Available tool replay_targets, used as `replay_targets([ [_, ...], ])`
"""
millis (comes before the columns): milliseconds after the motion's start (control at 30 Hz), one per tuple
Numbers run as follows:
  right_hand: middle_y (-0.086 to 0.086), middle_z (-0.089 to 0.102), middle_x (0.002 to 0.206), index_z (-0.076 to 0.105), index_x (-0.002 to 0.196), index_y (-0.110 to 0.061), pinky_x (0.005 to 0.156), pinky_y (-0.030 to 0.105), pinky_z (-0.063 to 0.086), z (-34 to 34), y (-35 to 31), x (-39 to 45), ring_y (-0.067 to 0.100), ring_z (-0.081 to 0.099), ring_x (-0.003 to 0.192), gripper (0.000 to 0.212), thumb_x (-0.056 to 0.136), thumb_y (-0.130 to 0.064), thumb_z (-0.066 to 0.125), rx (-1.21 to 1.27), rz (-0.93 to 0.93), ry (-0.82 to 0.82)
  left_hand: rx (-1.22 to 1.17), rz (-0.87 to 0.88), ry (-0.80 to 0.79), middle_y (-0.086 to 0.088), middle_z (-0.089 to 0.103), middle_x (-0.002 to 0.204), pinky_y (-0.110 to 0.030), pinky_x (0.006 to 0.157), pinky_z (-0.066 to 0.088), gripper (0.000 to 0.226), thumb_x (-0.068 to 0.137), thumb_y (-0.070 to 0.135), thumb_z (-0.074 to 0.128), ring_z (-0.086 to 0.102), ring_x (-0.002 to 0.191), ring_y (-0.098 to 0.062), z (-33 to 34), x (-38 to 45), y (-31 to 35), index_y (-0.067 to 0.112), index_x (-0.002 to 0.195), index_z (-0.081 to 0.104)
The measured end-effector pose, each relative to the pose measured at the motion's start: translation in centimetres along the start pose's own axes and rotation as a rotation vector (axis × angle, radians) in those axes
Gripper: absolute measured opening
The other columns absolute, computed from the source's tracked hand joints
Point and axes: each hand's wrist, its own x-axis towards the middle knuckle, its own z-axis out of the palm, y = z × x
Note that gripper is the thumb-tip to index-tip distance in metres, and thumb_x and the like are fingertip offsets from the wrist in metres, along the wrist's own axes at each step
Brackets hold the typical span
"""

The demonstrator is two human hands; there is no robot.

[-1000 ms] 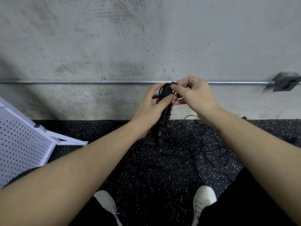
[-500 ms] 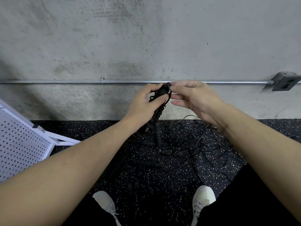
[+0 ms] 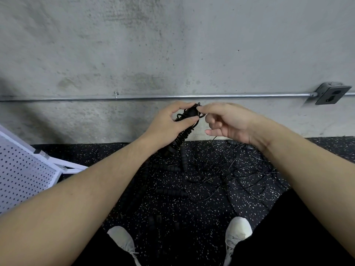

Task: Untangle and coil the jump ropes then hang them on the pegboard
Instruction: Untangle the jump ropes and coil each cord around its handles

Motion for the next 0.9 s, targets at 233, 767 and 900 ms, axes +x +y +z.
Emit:
replay_targets([
  [233,-0.008,0.043,0.053,0.066,0.083,-0.016,0.054,0.020,0.054,1.3,-0.9,-0.3,0.003,0.038,0.044,0.013,0.095,-0.019,0.061,0.249,-0.051,-0.081,-0.234,-0.210,-0.102,0.006,0.072,0.121,-0.030,0.102,0.050,0.090,0.072,0.045,0.088,0.069,0.111,-0.011,-0.2,0.5,-0.7,0.055,0.146,0.037],
  [767,-0.011,0.026,0.049,0.043,0.061,-0.025,0.043,0.018,0.037,2.1,0.0,0.6,0.008,0.022,0.043,0.042,0.102,-0.033,0.050,-0.144,0.130,0.068,0.292,-0.282,-0.169,0.005,0.055,0.131,-0.024,0.085,0.049,0.103,0.080,0.021,0.081,0.061,0.106,-0.015,0.2,1.6,-1.2,0.037,0.160,0.017],
  [900,-0.011,0.032,0.045,0.051,0.068,-0.022,0.042,0.021,0.029,3.6,0.3,0.2,0.009,0.026,0.044,0.033,0.099,-0.033,0.058,-0.251,0.042,0.187,0.732,-0.259,-0.133,0.009,0.059,0.133,-0.036,0.089,0.051,0.108,0.076,0.041,0.077,0.065,0.110,-0.022,0.1,1.6,-1.0,0.045,0.157,0.007],
])
